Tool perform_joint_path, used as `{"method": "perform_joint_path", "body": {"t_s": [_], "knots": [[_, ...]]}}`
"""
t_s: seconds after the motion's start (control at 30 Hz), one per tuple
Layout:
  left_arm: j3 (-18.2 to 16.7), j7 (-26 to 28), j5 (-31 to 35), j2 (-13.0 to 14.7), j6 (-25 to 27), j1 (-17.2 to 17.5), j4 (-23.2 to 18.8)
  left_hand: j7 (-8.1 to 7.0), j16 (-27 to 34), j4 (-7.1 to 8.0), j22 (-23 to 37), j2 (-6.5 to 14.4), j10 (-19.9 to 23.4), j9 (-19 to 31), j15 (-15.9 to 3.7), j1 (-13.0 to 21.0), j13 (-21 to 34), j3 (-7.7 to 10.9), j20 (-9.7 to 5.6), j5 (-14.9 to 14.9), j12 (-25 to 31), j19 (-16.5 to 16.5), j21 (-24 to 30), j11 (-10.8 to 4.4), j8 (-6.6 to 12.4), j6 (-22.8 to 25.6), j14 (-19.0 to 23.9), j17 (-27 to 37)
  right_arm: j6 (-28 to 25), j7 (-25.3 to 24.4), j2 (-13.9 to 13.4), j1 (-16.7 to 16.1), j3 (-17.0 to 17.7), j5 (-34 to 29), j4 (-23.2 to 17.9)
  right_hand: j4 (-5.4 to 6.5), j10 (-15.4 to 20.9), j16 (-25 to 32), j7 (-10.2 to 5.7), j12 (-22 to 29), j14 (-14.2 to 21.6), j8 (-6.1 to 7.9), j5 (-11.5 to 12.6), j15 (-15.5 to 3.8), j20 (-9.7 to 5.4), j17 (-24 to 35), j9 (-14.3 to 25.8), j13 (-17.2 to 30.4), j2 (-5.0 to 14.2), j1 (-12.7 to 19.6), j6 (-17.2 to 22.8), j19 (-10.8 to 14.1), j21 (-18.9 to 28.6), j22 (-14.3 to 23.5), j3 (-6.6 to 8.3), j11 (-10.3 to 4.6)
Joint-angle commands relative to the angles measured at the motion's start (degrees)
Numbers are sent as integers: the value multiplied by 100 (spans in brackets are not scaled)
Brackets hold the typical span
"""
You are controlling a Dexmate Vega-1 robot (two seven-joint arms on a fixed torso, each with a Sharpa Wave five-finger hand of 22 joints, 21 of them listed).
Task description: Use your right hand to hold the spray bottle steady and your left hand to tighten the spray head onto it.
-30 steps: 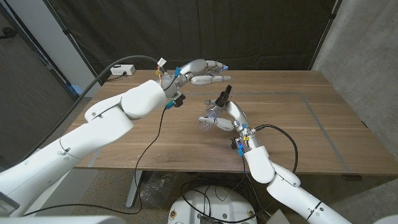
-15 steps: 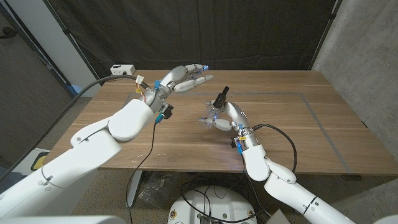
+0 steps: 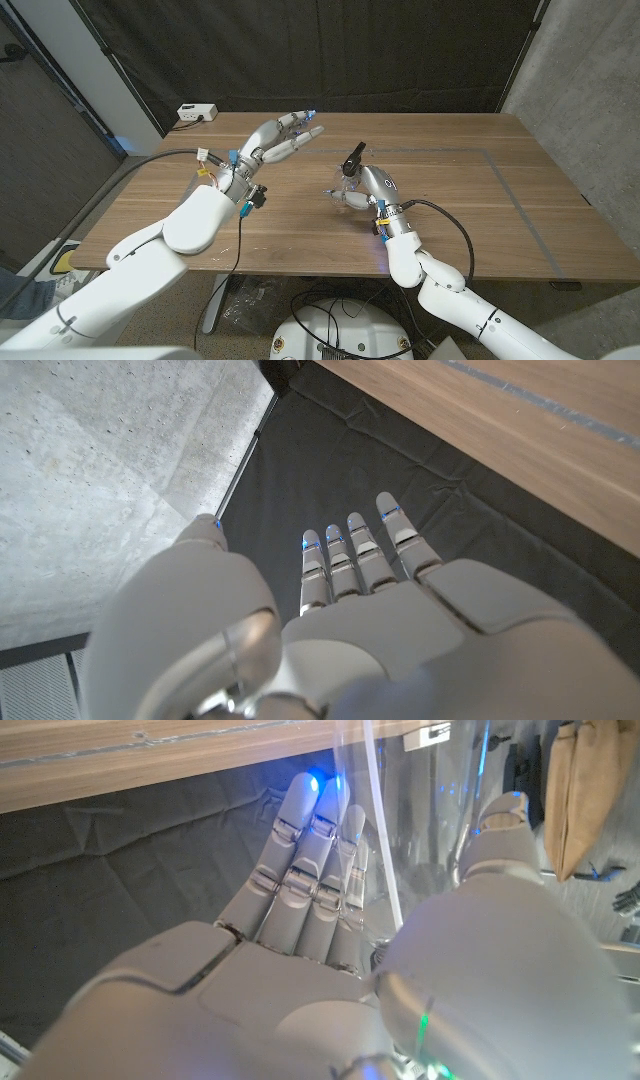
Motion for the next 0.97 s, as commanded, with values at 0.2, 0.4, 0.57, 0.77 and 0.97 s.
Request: {"method": "perform_joint_path", "body": {"t_s": [0.2, 0.4, 0.57, 0.77, 0.97], "knots": [[235, -283, -282, -231, -480, 69, 520, 18, -17, -1, 18, 4, -34, 12, 19, -13, 1, -29, 27, 23, 20, -29, -24, 13, 10, -37, -53, 21, -695, -1296, 352, 453, -669, -548, 960, 390, 456, 28, -1091, 20, 388, 15, -25, -399, -690, 15, 25, 20, 1366, 1148, 1022, 6, 58, 15, 354, -489], [275, -356, -394, -192, -456, 29, 546, 20, -12, 4, 19, 14, -36, 11, 24, -27, -1, -33, 30, 24, 30, -31, -32, 20, 24, -25, -62, 21, -561, -1169, 446, 543, -732, -49, 1147, 396, 479, -22, -1143, 27, 281, 26, -33, -394, -693, -8, 24, 20, 1327, 1098, 1025, -9, 64, 5, 338, -514], [305, -387, -425, -134, -412, -5, 539, 30, -7, 7, 20, 22, -49, 10, 31, -39, -3, -37, 33, 25, 33, -43, -45, 25, 31, -23, -69, 21, -651, -996, 456, 635, -808, 109, 1188, 399, 489, -26, -1148, 30, 267, 31, -31, -396, -697, -11, 24, 20, 1330, 1090, 1032, -8, 69, 4, 339, -518], [305, -387, -427, -69, -382, -18, 509, 35, -4, 9, 20, 31, -39, 9, 32, -52, -6, -42, 35, 26, 47, -51, -58, 25, 38, -25, -83, 20, -686, -956, 446, 703, -872, 208, 1196, 403, 499, -29, -1164, 33, 255, 35, -30, -396, -700, -14, 24, 19, 1332, 1078, 1036, -7, 74, 3, 339, -521], [304, -400, -424, -25, -422, -27, 519, 38, -3, 9, 21, 38, -54, 8, 30, -60, -8, -46, 40, 28, 49, -55, -68, 15, 44, -26, -98, 19, -715, -971, 431, 744, -938, 224, 1201, 404, 512, -29, -1171, 36, 246, 43, -28, -395, -705, -15, 23, 19, 1332, 1066, 1046, -5, 79, 1, 340, -523]]}}
